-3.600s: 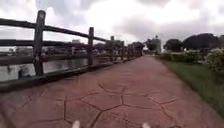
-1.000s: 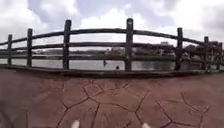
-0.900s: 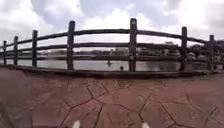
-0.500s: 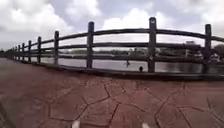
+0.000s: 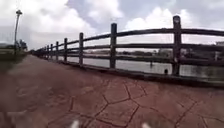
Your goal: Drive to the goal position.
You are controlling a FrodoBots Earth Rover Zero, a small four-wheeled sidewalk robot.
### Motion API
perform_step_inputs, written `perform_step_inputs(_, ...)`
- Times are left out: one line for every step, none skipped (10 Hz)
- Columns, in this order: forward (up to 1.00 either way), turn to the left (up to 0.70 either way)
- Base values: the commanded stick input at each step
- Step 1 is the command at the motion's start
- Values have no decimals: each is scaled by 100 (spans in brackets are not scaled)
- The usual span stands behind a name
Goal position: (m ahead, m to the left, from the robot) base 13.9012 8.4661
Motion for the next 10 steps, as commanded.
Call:
perform_step_inputs(85, 45)
perform_step_inputs(85, 45)
perform_step_inputs(85, 45)
perform_step_inputs(85, 45)
perform_step_inputs(85, 45)
perform_step_inputs(85, 45)
perform_step_inputs(85, 45)
perform_step_inputs(85, 45)
perform_step_inputs(85, 45)
perform_step_inputs(85, 45)
